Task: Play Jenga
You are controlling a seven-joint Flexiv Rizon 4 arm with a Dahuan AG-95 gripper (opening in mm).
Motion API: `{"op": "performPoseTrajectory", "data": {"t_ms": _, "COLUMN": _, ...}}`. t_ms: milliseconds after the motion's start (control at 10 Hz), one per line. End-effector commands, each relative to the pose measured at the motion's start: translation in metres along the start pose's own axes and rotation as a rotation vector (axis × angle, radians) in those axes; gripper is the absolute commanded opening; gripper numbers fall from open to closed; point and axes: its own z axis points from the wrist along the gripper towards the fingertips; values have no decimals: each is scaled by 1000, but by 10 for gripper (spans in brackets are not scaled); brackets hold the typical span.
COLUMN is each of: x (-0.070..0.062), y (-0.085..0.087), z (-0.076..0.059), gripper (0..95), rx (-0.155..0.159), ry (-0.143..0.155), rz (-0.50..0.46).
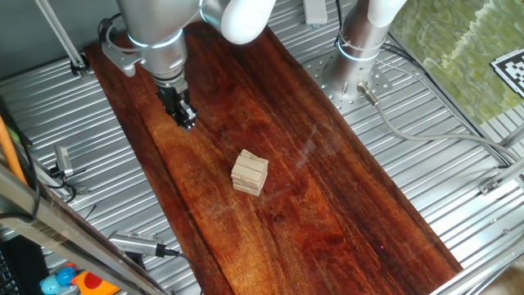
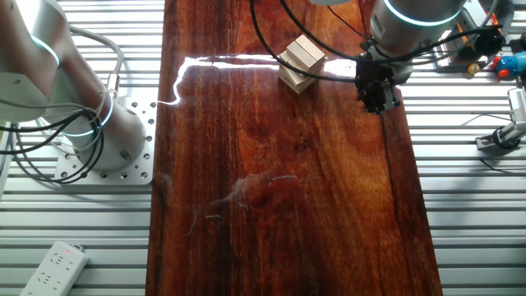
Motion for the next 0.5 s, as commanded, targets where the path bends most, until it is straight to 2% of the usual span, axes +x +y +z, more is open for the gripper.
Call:
{"op": "performPoseTrajectory", "data": {"t_ms": 100, "x": -1, "y": 0, "z": 1, "gripper": 190, "rx": -2, "ry": 3, "rz": 3}}
{"op": "performPoseTrajectory", "data": {"t_ms": 500, "x": -2, "y": 6, "z": 3, "gripper": 190, "rx": -4, "ry": 1, "rz": 5}}
